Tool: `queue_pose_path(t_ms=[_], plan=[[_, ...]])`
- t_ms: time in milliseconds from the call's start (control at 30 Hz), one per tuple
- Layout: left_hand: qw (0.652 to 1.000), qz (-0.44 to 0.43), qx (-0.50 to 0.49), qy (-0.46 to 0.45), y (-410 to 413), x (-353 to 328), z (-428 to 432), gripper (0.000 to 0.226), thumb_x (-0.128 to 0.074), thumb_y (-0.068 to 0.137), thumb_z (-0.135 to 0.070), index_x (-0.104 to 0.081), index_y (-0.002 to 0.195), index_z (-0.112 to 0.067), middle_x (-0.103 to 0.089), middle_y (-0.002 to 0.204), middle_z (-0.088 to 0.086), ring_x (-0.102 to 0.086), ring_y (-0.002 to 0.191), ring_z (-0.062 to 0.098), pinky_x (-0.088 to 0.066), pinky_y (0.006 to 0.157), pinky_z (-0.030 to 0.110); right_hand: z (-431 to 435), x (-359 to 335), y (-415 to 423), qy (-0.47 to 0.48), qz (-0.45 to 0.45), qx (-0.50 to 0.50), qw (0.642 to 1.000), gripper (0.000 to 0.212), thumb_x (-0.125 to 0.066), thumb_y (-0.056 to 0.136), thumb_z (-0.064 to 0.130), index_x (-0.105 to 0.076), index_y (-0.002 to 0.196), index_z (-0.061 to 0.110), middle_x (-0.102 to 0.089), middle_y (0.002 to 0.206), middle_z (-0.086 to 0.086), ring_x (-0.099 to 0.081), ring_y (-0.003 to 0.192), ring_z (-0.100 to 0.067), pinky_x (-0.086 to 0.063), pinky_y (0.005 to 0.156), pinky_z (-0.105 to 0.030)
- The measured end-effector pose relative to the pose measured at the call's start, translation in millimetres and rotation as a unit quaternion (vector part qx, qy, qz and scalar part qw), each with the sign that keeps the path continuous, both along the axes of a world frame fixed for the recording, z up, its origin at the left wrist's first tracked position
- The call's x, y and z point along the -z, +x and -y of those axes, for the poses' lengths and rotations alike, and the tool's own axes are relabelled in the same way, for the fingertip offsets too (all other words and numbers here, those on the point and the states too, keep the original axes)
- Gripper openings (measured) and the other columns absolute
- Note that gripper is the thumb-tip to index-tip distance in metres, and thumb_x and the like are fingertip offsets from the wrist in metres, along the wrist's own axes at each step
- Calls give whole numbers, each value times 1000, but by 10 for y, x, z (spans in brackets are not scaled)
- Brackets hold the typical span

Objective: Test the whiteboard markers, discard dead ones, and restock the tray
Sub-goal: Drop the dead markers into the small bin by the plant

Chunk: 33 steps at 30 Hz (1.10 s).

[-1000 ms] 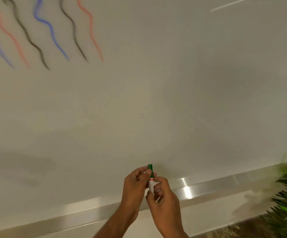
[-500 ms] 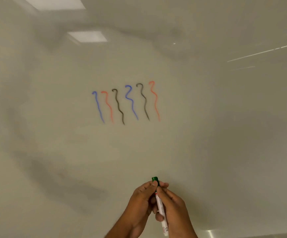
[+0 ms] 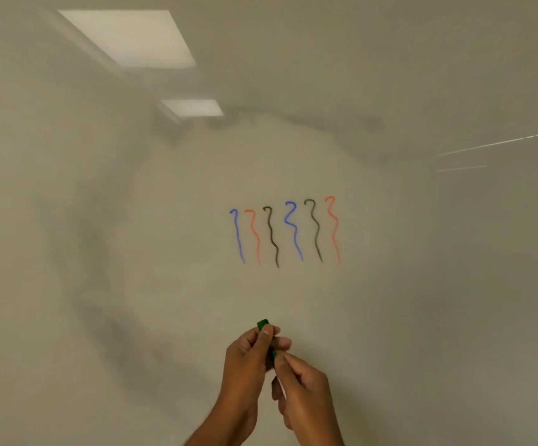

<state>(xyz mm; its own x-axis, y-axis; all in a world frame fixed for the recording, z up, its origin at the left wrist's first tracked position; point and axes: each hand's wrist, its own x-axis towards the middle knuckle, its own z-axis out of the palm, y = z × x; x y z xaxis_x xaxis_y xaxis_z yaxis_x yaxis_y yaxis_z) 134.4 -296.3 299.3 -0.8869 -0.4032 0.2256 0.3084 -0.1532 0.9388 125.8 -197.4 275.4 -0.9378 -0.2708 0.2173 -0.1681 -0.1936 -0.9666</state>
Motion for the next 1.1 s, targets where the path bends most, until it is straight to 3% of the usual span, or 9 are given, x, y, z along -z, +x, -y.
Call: queue_pose_path(t_ms=[133,233,333,400,533,600,800,900,1100], plan=[[954,-156,-192,-171,-5,-285,442,22,-49,106,-23,-71,106,-19,-76,103,-7,-69,103,7,-52,93,29,136,-287,66,-6,-58,-20,998,31,-52,101,5,-64,114,30,-73,80,-11,-53,51,-18,-37,45,-25],[904,-213,-276,-249,-68,-457,779,27,-44,106,-26,-63,126,-22,-69,119,-15,-61,112,-6,-48,92,16,208,-558,81,-106,-49,-52,992,32,-47,101,-2,-75,101,14,-73,91,-21,-61,62,-25,-45,51,-28],[872,-217,-291,-329,-225,-549,1130,43,-41,106,-30,-45,148,-23,-56,146,-2,-44,139,2,-40,113,28,293,-803,79,-242,34,-146,959,33,-41,99,-3,-71,111,2,-69,101,-29,-63,79,-30,-50,62,-31],[844,-229,-297,-384,-350,-588,1347,47,-41,107,-27,-38,154,-22,-41,159,-2,-26,151,5,-31,121,35,370,-932,65,-268,25,-170,948,32,-44,97,-2,-67,119,3,-69,104,-29,-64,86,-30,-52,68,-33],[764,-254,-309,-506,-595,-643,1691,31,-36,108,-26,-49,134,-16,-32,163,-1,-15,155,11,-27,122,40,578,-1163,-30,-164,-105,-68,978,25,-61,95,30,-69,113,16,-73,98,-19,-65,85,-23,-50,69,-34],[744,-251,-312,-535,-715,-666,1811,35,-35,107,-28,-53,130,-9,-32,163,2,-15,156,13,-23,124,38,689,-1241,-108,-107,-171,4,979,33,-55,96,47,-73,105,21,-75,91,-12,-65,81,-16,-49,69,-31],[696,-281,-323,-576,-978,-681,2005,42,-35,107,-25,-53,138,-3,-33,162,6,-17,155,16,-14,127,35,1030,-1384,-286,-66,-292,136,944,12,-54,102,21,-63,96,19,-74,84,1,-67,79,-19,-54,71,-31],[680,-304,-333,-578,-1079,-654,2067,42,-39,105,-20,-52,139,0,-36,160,10,-20,155,18,-15,127,37,1165,-1405,-441,-26,-349,182,919,7,-58,100,25,-59,93,24,-71,86,4,-66,83,-15,-53,71,-22],[654,-339,-346,-580,-1167,-617,2104,41,-42,105,-18,-53,138,3,-42,156,17,-27,153,24,-18,127,39,1435,-1423,-712,49,-441,223,868,14,-54,99,41,-61,103,29,-63,91,14,-61,91,-16,-55,76,-34]])
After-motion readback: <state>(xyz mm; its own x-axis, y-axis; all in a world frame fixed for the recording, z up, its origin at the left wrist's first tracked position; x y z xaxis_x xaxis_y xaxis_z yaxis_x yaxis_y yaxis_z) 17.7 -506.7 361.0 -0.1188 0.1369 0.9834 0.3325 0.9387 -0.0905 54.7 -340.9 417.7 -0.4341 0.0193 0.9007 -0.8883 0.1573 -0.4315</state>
